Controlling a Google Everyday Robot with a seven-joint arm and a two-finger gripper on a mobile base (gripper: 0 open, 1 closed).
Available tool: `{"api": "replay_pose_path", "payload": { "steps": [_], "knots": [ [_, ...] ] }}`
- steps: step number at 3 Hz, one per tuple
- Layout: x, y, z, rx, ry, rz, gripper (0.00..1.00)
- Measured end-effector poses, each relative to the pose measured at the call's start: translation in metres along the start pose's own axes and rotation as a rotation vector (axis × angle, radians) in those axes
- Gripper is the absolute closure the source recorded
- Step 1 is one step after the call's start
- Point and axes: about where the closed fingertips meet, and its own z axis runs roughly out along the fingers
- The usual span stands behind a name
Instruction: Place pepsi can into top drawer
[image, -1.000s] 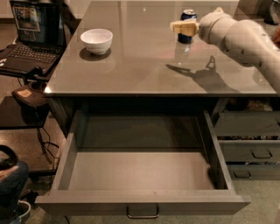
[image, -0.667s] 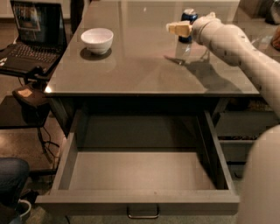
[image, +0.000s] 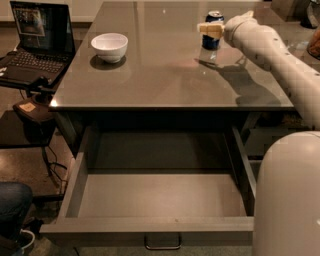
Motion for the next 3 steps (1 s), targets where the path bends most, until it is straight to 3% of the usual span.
{"api": "replay_pose_path", "payload": {
  "steps": [1, 2, 3],
  "knots": [
    [0.000, 0.000, 0.000, 0.000, 0.000, 0.000, 0.00],
    [0.014, 0.036, 0.051, -0.054, -0.017, 0.050, 0.00],
    [0.017, 0.034, 0.058, -0.041, -0.014, 0.053, 0.00]
  ]
}}
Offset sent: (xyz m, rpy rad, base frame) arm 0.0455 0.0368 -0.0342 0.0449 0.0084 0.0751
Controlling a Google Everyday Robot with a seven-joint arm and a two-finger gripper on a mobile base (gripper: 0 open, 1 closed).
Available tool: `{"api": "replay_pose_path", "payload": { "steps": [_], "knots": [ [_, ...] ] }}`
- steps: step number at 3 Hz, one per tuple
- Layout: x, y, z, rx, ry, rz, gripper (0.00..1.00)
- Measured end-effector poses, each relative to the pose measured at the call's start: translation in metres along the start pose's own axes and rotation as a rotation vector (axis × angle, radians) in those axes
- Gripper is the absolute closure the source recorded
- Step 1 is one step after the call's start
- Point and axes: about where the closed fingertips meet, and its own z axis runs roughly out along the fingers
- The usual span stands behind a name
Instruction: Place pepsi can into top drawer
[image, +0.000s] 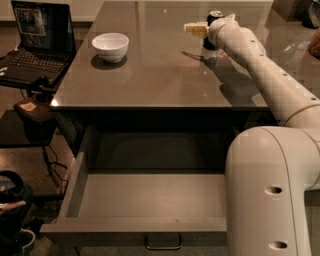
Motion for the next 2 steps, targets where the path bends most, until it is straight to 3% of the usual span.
{"api": "replay_pose_path", "payload": {
  "steps": [1, 2],
  "knots": [
    [0.0001, -0.0004, 0.0000, 0.001, 0.001, -0.001, 0.00],
    [0.0001, -0.0004, 0.0000, 0.001, 0.001, -0.001, 0.19]
  ]
}}
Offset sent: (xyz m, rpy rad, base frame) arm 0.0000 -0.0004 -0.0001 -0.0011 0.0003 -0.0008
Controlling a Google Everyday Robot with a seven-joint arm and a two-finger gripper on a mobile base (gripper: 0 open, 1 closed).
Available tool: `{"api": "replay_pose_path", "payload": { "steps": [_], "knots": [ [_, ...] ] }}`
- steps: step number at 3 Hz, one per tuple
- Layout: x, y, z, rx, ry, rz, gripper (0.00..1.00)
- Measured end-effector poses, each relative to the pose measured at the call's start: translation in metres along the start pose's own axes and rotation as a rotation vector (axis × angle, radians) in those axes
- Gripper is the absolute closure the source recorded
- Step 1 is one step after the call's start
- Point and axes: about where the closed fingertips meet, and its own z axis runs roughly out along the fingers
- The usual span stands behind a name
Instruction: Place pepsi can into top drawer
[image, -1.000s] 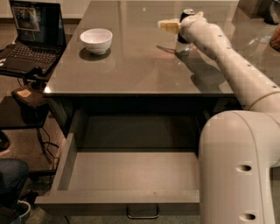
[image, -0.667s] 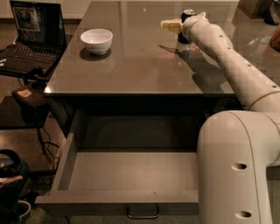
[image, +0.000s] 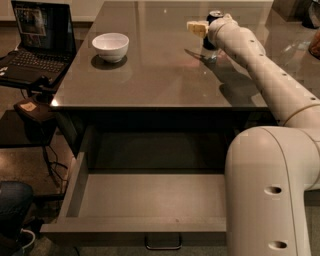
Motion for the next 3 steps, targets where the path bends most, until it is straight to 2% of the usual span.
{"api": "replay_pose_path", "payload": {
  "steps": [2, 3],
  "knots": [
    [0.0000, 0.0001, 0.0000, 0.000, 0.000, 0.000, 0.65],
    [-0.0016, 0.0025, -0.0067, -0.028, 0.025, -0.010, 0.89]
  ]
}}
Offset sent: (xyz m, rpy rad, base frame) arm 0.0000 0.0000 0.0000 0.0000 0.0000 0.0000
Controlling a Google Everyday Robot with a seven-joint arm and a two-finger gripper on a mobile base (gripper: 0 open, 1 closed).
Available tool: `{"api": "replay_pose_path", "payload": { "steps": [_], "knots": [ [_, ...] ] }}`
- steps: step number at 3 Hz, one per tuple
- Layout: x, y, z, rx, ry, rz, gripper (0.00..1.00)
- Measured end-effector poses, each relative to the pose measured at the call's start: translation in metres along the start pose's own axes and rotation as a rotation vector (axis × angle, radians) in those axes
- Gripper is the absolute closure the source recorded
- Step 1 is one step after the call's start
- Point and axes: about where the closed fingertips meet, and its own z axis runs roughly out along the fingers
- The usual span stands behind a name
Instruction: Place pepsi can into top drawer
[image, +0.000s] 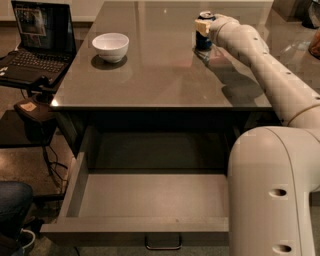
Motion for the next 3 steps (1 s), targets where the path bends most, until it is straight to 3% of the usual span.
{"api": "replay_pose_path", "payload": {
  "steps": [1, 2, 3],
  "knots": [
    [-0.012, -0.007, -0.034, -0.051, 0.076, -0.038, 1.00],
    [-0.027, -0.019, -0.089, -0.079, 0.188, -0.086, 1.00],
    [-0.042, -0.057, -0.161, -0.002, 0.288, -0.107, 1.00]
  ]
}}
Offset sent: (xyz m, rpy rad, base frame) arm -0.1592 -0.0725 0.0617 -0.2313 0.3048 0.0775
